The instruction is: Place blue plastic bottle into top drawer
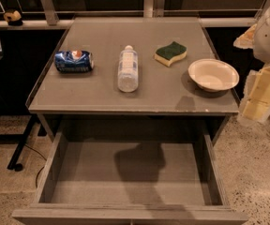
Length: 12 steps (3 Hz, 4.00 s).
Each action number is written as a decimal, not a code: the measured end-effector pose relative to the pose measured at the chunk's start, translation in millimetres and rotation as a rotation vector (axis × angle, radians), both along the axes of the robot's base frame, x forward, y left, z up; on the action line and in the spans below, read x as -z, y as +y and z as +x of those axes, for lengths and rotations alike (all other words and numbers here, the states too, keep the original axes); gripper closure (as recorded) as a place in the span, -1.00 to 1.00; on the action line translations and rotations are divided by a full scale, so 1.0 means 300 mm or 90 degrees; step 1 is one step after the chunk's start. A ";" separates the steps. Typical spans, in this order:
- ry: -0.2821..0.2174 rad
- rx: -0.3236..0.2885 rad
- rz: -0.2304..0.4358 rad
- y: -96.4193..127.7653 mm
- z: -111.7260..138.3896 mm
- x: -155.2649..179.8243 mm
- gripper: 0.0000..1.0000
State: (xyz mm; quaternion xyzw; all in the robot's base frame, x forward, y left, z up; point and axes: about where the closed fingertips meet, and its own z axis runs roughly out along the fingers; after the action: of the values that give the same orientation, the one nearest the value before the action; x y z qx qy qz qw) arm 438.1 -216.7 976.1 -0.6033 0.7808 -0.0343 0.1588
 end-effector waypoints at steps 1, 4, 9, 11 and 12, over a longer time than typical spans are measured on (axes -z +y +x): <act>0.000 0.000 0.000 0.000 0.000 0.000 -1.00; -0.136 0.218 0.083 -0.028 0.042 0.009 -1.00; -0.184 0.553 0.324 -0.095 0.291 0.015 -1.00; -0.046 0.729 0.503 0.004 0.454 0.032 -1.00; -0.046 0.728 0.502 0.004 0.454 0.032 -1.00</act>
Offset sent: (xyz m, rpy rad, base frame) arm 0.0071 -0.0015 0.0020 0.0617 -0.0685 -0.0542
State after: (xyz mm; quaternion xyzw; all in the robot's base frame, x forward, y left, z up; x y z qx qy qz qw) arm 574.4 -215.3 966.6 0.0070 0.9243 0.1535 0.3494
